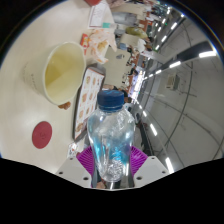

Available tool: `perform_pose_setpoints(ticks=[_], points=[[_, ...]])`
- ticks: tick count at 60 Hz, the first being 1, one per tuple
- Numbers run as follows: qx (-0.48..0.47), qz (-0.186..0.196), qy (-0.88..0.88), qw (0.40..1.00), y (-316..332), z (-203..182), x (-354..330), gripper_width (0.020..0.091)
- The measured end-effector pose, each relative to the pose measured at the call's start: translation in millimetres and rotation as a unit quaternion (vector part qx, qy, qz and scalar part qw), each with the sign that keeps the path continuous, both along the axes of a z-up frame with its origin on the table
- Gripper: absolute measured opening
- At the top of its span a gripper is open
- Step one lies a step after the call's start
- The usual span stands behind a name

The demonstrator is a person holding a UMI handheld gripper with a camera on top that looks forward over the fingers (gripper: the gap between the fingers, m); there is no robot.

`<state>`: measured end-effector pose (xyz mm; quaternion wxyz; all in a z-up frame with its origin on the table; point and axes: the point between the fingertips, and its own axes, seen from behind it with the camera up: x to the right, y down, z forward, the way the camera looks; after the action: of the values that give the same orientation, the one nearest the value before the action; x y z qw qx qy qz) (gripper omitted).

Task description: Pour water

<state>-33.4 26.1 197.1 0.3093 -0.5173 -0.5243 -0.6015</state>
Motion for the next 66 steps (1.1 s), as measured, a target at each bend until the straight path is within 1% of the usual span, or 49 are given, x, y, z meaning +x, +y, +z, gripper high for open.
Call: perform_pose_setpoints(ticks=[7,9,10,17,22,23,29,33,40,44,48,55,62,66], points=[[-0.032,0.017,-0.085,0.996,0,-18,-12,0.0413],[-0.038,0.021,-0.091,0.995,-3,-19,-19,0.0413],[-0.041,0.021,-0.095,0.994,0,-26,-14,0.0413],[-0.053,0.024,-0.085,0.995,0,-31,-19,0.0412],[-0.051,0.014,-0.045,0.998,-3,-22,-21,0.0413],[-0.048,0.012,-0.035,0.998,-4,-25,-15,0.0414],[-0.036,-0.011,0.087,0.996,-5,-12,-12,0.0413],[-0.021,-0.028,0.190,0.981,-6,1,-8,0.0414],[0.013,-0.039,0.378,0.925,-7,18,-3,0.0418],[0.008,-0.035,0.488,0.872,-7,15,-13,0.0421],[0.018,-0.054,0.577,0.815,-5,9,-2,0.0421],[0.033,-0.075,0.663,0.744,1,-15,13,0.0419],[0.028,-0.098,0.732,0.673,3,-49,18,0.0420],[0.024,-0.107,0.754,0.647,5,-70,22,0.0420]])
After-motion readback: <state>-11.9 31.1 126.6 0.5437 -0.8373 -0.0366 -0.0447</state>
